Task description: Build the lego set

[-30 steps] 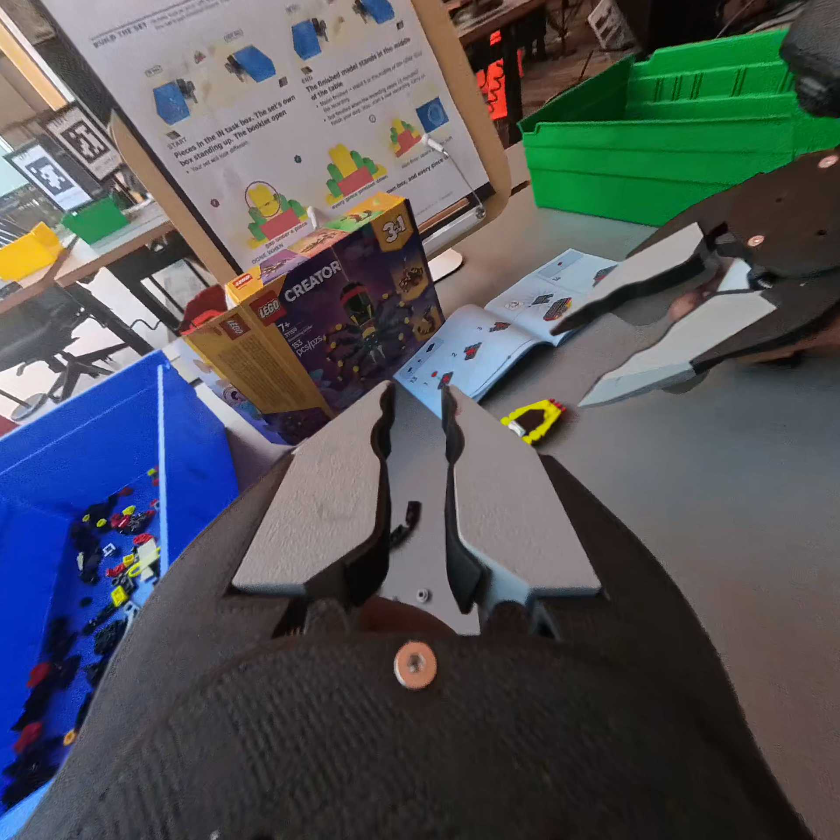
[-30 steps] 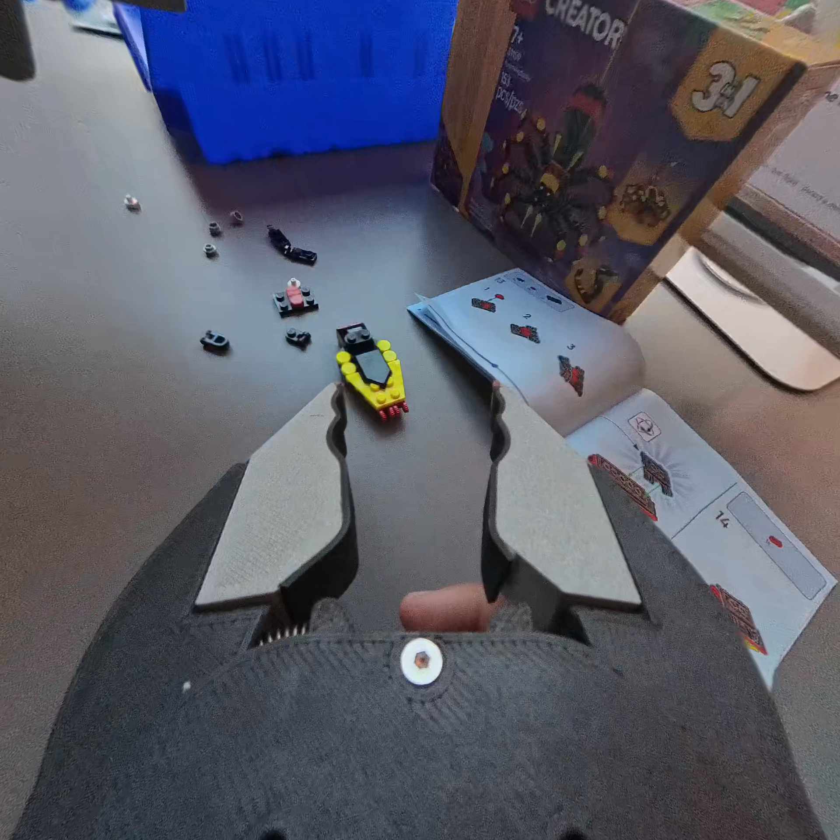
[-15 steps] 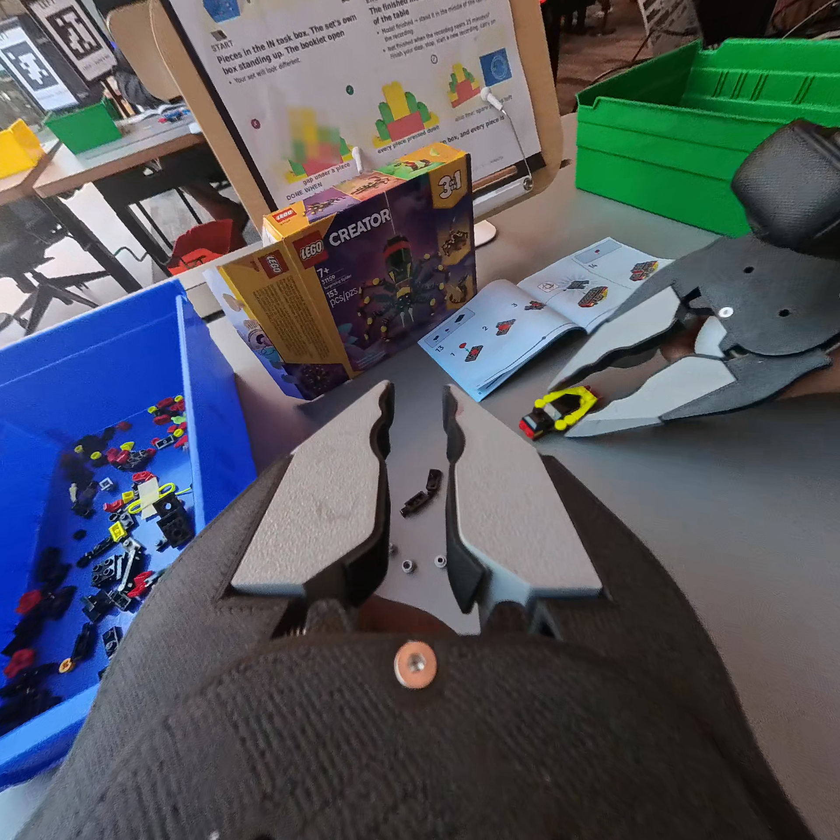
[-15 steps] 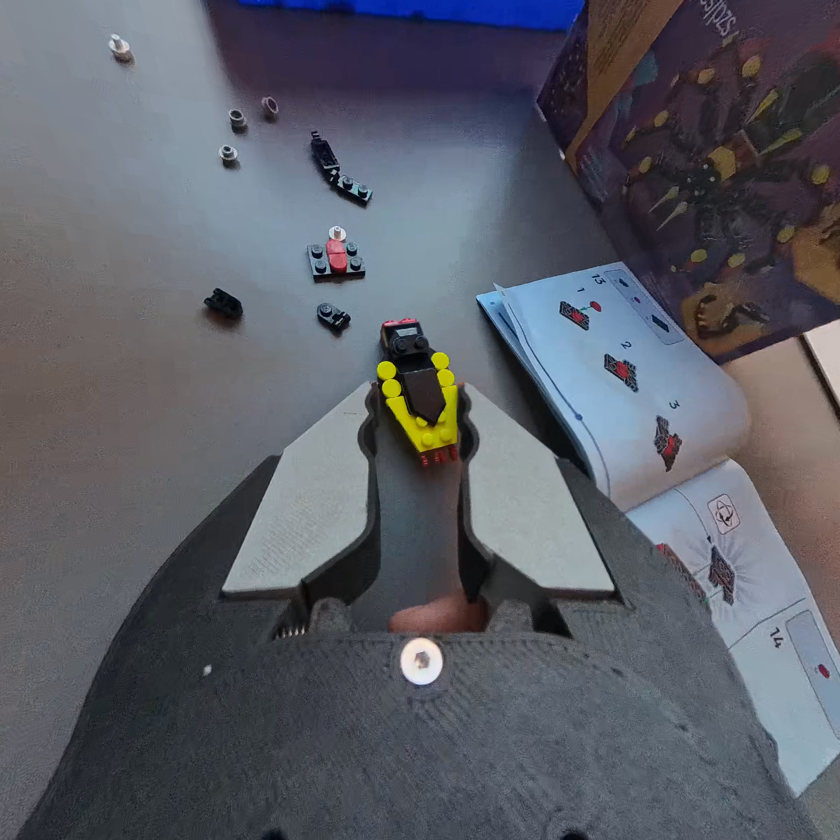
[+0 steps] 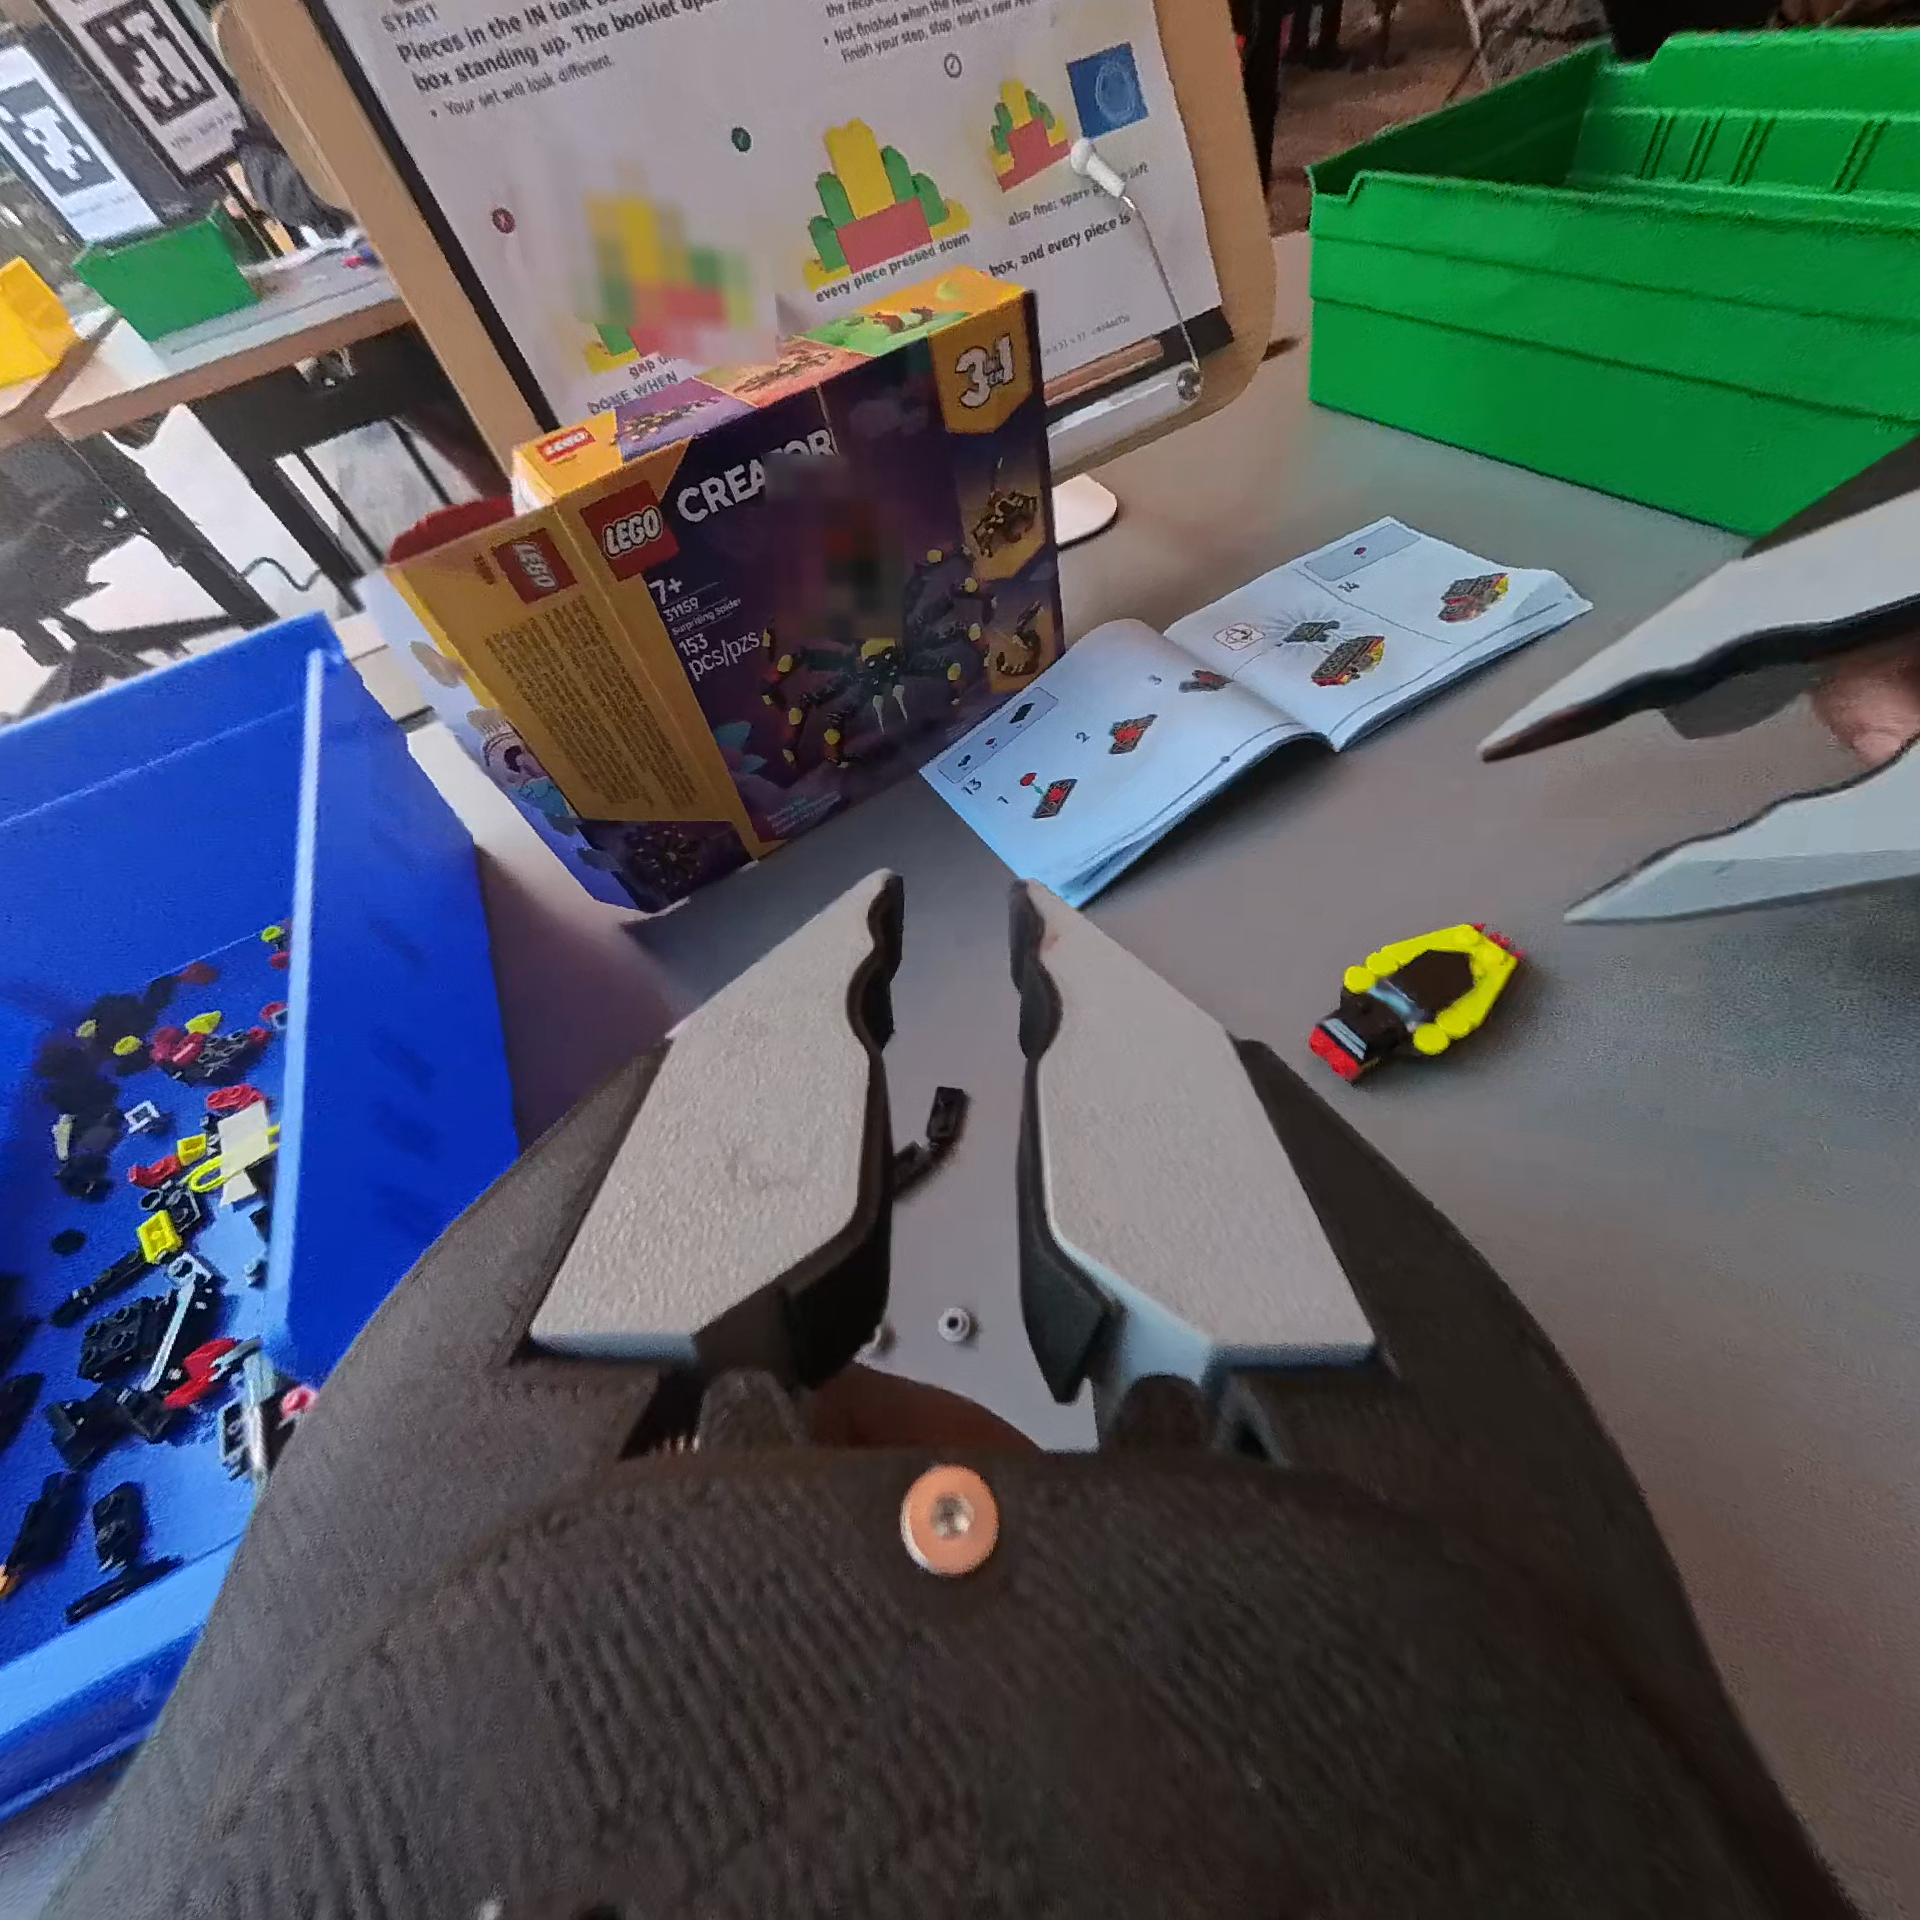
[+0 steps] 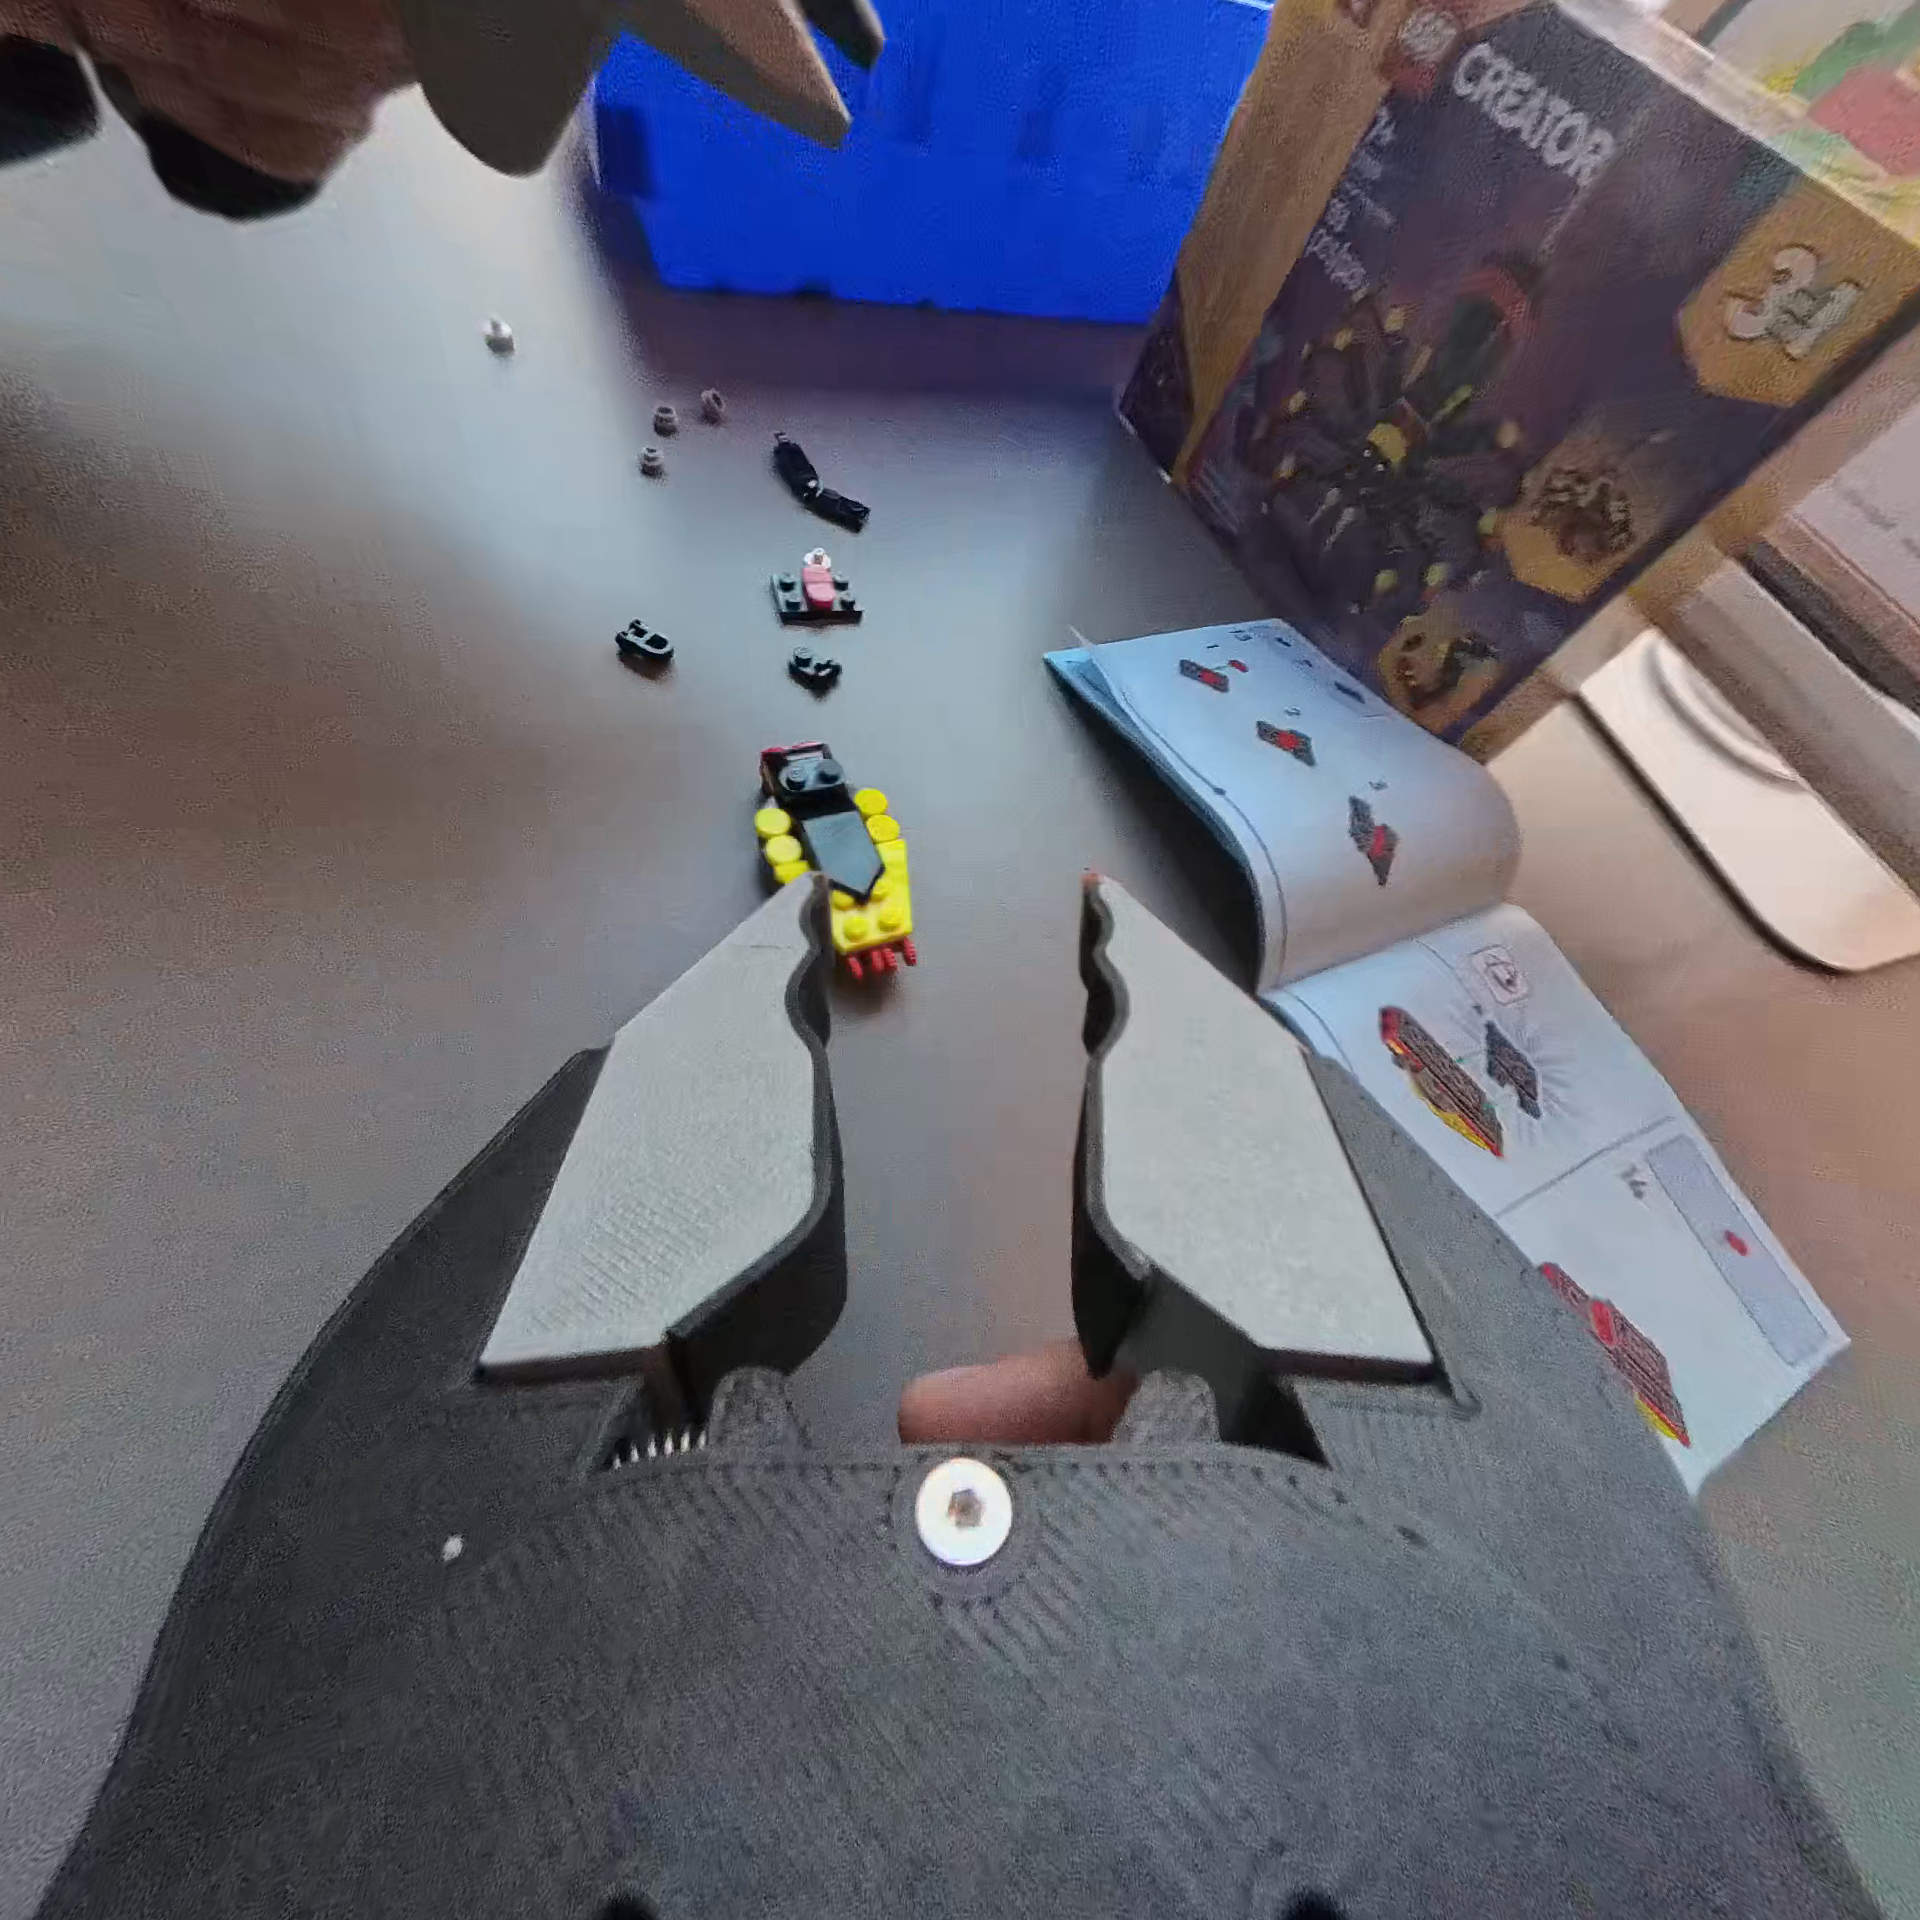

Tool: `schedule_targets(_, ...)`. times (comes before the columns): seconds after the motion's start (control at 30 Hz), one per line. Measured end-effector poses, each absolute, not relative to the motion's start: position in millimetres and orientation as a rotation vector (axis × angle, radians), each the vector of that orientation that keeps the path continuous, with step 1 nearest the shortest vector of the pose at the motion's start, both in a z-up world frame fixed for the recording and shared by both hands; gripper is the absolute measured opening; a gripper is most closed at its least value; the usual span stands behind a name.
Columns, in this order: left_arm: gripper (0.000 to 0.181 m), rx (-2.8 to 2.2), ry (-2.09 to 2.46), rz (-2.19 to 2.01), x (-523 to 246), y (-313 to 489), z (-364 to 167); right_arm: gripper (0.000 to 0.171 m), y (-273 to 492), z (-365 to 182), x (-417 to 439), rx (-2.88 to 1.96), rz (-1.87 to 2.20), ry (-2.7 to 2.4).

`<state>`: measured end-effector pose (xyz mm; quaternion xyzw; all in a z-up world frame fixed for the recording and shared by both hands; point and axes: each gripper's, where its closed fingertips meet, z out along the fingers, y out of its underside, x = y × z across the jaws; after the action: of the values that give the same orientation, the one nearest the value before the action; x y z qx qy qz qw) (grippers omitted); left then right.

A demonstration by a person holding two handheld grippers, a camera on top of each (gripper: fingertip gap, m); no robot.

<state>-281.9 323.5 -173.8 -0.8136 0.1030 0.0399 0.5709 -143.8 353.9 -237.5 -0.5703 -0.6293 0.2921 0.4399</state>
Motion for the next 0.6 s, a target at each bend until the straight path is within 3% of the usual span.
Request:
schedule_targets(0.03, 0.018, -1.851, 0.186, 0.094, -287.6, 325.7, -168.2, 0.044, 364.9, -231.5, -137.0, -1.428, 0.732, -1.495)
schedule_targets(0.27, 0.013, -1.548, 0.077, 0.137, -311.1, 329.4, -138.1, 0.043, 411.6, -200.3, -99.3, -1.482, 0.851, -1.121)
schedule_targets(0.6, 0.001, -1.394, -0.061, 0.321, -341.6, 312.5, -132.2, 0.036, 397.4, -199.5, -99.9, -1.449, 0.891, -1.166)
